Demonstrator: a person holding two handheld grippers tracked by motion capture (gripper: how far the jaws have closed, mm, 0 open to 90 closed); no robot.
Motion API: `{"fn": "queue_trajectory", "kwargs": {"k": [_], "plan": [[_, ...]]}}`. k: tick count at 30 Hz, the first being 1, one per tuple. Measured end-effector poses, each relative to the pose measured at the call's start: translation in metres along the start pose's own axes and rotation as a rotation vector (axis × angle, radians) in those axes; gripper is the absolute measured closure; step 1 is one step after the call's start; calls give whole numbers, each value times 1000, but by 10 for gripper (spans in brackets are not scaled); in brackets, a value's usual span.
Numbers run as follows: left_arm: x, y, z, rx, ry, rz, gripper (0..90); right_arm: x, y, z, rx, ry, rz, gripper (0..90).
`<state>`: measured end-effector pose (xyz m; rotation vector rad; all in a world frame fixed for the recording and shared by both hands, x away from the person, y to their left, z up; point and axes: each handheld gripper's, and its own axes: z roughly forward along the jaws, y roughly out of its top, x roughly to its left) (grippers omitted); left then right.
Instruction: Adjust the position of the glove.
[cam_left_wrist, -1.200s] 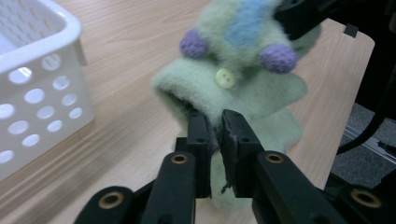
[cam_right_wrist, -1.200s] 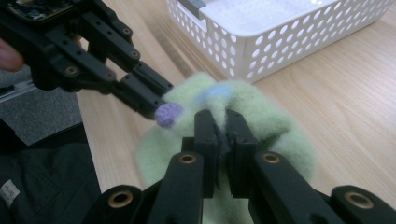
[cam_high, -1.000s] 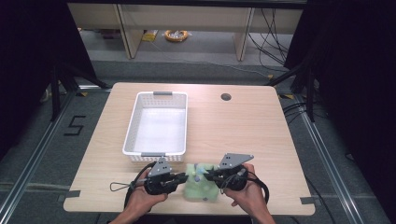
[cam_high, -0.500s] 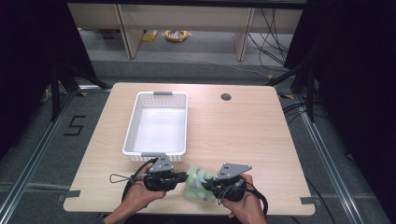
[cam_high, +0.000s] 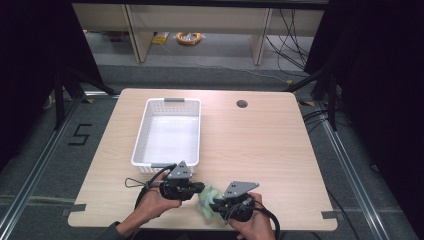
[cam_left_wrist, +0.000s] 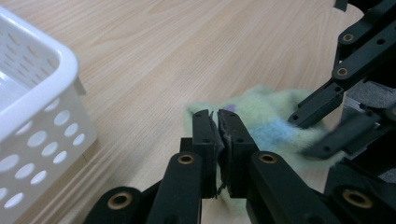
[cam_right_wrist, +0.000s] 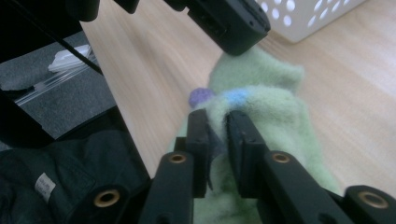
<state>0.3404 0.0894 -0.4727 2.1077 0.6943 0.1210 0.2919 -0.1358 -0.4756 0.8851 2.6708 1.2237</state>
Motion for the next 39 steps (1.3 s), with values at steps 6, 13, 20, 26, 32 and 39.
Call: {"fn": "queue_trajectory", "kwargs": {"k": [6, 13, 20, 26, 32, 39], "plan": [[4, -5, -4, -41, -2, -70, 723, 2, 2, -5, 20, 8, -22, 627], [-7, -19, -28, -57, 40, -105, 544, -11, 11, -22, -62, 5, -49, 587], [-30, -46, -25, -11, -7, -171, 497, -34, 21, -16, -24, -18, -78, 585], [-42, -50, -12, 38, -73, -212, 505, -43, 27, -1, 1, -6, -69, 582], [-50, -51, 0, 53, -81, -226, 516, -41, 25, 7, 36, 12, -63, 584], [-50, -51, 11, 66, -54, -220, 535, -44, 17, 15, 53, 42, -20, 691]]}}
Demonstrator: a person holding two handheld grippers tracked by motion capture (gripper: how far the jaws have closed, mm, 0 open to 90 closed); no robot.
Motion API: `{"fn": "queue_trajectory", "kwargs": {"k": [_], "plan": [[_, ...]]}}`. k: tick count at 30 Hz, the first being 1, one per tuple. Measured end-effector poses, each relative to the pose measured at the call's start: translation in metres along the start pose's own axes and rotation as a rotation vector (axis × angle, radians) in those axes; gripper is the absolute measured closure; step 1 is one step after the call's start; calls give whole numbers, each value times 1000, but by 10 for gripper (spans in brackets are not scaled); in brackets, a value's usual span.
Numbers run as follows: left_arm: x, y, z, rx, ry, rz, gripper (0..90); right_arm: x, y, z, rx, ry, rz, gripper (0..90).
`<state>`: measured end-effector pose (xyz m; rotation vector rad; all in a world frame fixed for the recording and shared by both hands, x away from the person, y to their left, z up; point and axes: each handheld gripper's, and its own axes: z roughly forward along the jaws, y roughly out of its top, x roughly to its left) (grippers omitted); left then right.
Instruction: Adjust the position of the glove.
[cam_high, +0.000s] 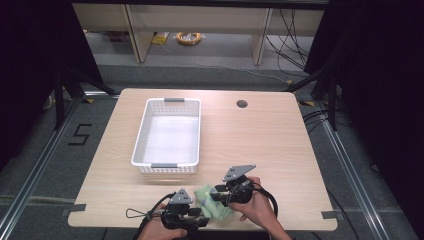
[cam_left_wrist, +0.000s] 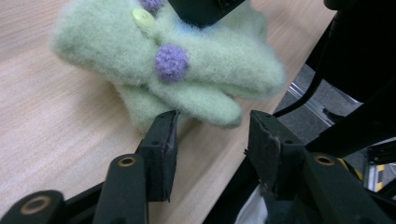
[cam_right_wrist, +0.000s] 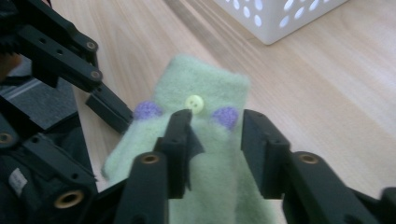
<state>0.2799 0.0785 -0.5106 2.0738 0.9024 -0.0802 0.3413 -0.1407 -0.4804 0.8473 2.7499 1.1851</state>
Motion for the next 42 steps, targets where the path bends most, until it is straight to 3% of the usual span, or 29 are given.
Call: {"fn": "queue_trajectory", "kwargs": {"k": [4, 8, 9, 10, 14, 19, 21, 22, 26, 28, 29, 30, 31, 35, 36, 37, 40, 42], "plan": [[-1, 1, 3, -23, 33, 33, 590, 1, -3, 2, 9, 37, 20, 840], [-2, 0, 3, -30, 48, 80, 771, 2, -3, -1, -12, 40, 54, 862], [-2, 0, 3, -29, 46, 59, 826, 3, -3, -2, -13, 38, 51, 864], [-1, 1, 1, -26, 48, 72, 838, 4, -3, -3, -20, 36, 52, 864], [2, 5, -8, -46, 28, 63, 853, 6, -1, -14, -65, 23, 51, 867], [10, 18, -21, -52, 32, 110, 854, 11, -3, -28, -104, 3, 77, 868], [12, 23, -21, -56, 35, 103, 855, 14, -5, -32, -103, -7, 63, 868], [15, 26, -21, -54, 45, 125, 856, 15, -5, -33, -109, -10, 69, 869], [21, 36, -21, -53, 64, 143, 860, 24, -12, -38, -143, -13, 114, 871], [23, 43, -21, -43, 46, 156, 860, 27, -15, -39, -157, -9, 117, 871], [23, 46, -21, -40, 43, 155, 860, 28, -17, -39, -162, -33, 108, 871], [23, 48, -20, -41, 40, 155, 860, 30, -18, -39, -156, -15, 129, 871], [23, 51, -20, -31, 37, 164, 859, 28, -19, -38, -166, -15, 107, 871], [25, 56, -18, -10, 37, 181, 856, 28, -26, -34, -168, 1, 125, 871], [27, 56, -16, -7, 41, 179, 854, 28, -28, -33, -157, -7, 138, 870], [27, 55, -13, -12, 40, 151, 853, 28, -30, -32, -151, -14, 141, 871], [31, 53, -5, -3, 39, 150, 844, 25, -33, -26, -135, 1, 144, 867], [33, 50, -1, 7, 40, 137, 822, 24, -34, -24, -131, -28, 139, 855]]}}
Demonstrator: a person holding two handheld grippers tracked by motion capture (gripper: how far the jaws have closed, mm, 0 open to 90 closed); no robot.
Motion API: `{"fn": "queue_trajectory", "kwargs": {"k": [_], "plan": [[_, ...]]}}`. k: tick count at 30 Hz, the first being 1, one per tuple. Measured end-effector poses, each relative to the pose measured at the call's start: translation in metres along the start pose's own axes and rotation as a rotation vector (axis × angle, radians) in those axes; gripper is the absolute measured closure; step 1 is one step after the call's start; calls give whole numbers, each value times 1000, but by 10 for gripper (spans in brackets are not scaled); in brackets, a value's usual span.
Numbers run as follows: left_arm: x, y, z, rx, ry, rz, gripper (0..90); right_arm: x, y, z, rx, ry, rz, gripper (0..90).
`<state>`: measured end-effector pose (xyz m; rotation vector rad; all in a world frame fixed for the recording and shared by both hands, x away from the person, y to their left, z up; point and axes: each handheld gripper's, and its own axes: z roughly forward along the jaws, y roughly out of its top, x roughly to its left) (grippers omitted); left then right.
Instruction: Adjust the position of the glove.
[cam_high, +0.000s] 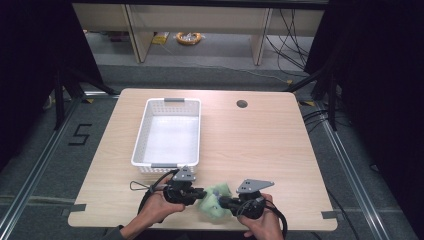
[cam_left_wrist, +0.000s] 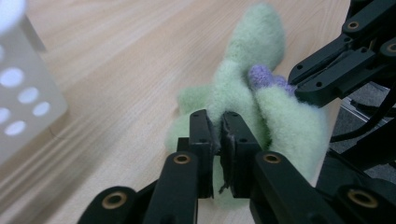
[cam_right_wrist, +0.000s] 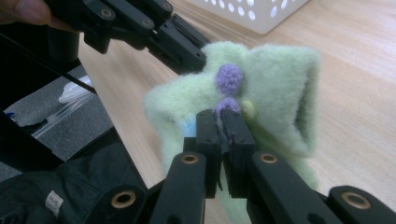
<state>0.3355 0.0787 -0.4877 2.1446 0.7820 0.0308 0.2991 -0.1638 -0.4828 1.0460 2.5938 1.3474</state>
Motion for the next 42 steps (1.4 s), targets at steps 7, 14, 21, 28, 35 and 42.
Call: {"fn": "queue_trajectory", "kwargs": {"k": [7, 14, 21, 28, 35, 42], "plan": [[5, -5, 3, 9, 18, -26, 675, -12, 0, 5, 2, 17, 68, 745], [6, -7, 2, 7, 48, -38, 571, -23, 2, 12, 8, 18, 75, 673], [11, -9, -9, 5, 87, -64, 476, -29, 6, 9, -1, 29, 85, 601], [-2, -16, -26, -61, 72, -89, 454, -38, 16, -5, -42, -5, 44, 598], [-17, -26, -25, -55, 24, -77, 454, -50, 24, 4, 8, -30, 30, 603], [-20, -29, -10, -29, 7, -54, 515, -55, 26, 22, 62, 20, 62, 617]]}}
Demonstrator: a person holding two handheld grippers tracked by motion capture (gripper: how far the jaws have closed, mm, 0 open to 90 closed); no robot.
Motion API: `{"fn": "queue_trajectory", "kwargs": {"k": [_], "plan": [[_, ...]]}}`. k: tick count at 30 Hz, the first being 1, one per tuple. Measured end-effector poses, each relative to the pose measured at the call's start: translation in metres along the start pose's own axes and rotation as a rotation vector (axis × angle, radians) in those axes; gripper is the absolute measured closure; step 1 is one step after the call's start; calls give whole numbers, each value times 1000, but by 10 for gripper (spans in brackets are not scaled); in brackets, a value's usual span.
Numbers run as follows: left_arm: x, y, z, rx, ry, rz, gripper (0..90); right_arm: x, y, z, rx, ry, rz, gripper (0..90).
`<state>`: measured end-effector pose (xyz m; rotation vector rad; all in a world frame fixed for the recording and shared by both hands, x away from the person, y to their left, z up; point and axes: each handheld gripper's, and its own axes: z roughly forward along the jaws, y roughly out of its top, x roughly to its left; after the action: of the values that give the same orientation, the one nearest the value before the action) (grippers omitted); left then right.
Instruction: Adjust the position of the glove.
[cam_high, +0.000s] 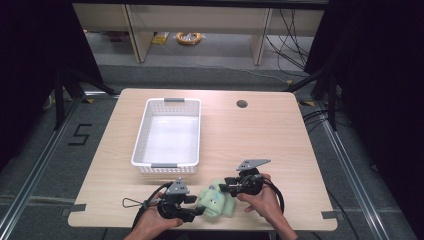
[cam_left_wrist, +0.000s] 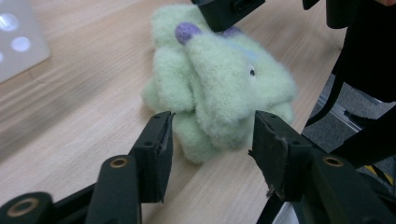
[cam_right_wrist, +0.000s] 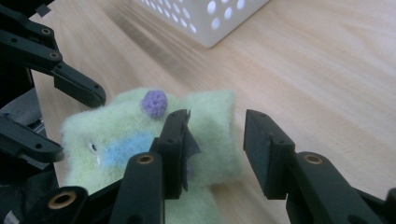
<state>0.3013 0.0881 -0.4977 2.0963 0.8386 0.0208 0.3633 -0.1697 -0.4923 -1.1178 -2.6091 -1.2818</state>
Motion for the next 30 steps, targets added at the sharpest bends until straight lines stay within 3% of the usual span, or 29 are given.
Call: {"fn": "queue_trajectory", "kwargs": {"k": [1, 2, 3, 4, 6, 7, 8, 10, 11, 17, 18, 19, 20, 22, 24, 26, 27, 28, 30], "plan": [[0, 0, 2, -9, -5, 2, 540, -1, 0, 1, 7, 15, 6, 633], [-1, -1, 3, -8, -6, -2, 575, -1, -1, 2, 5, 0, 7, 664], [1, -1, 2, 2, 3, 27, 622, 0, -1, 2, 12, 18, 36, 705], [1, -1, 2, -13, -11, 25, 658, -2, -1, 2, 4, 16, 11, 746], [1, -1, 2, -23, -10, 7, 741, -4, -2, 2, 0, 39, 8, 839], [1, 0, 0, -24, -8, 12, 765, -4, -2, 0, 1, 27, 16, 850], [1, 0, 0, -24, -8, 2, 779, -3, -2, -1, 0, 47, 34, 856], [2, 2, -3, -32, -10, 13, 790, -1, -2, -3, -11, 45, 32, 861], [2, 2, -4, -44, -14, -3, 793, -1, -2, -5, -20, 43, 21, 863], [6, 15, -21, -85, -14, 30, 800, 16, -4, -26, -81, 52, 23, 864], [7, 18, -23, -80, -15, 42, 801, 18, -5, -30, -100, 47, 4, 864], [9, 21, -22, -80, -18, 36, 802, 22, -8, -34, -115, 49, 7, 864], [11, 24, -22, -69, -20, 56, 804, 27, -11, -38, -121, 48, 27, 864], [13, 28, -19, -58, -16, 75, 809, 31, -17, -43, -145, 27, -2, 865], [16, 33, -15, -43, -17, 88, 811, 37, -24, -48, -162, 23, 30, 866], [19, 37, -11, -31, -15, 102, 814, 39, -31, -47, -176, 16, 21, 866], [19, 39, -9, -31, -20, 100, 816, 44, -35, -47, -164, 26, 66, 867], [20, 41, -8, -26, -25, 113, 817, 46, -38, -46, -164, 29, 69, 867], [20, 43, -5, -24, -30, 102, 817, 49, -42, -45, -169, 28, 75, 867]]}}
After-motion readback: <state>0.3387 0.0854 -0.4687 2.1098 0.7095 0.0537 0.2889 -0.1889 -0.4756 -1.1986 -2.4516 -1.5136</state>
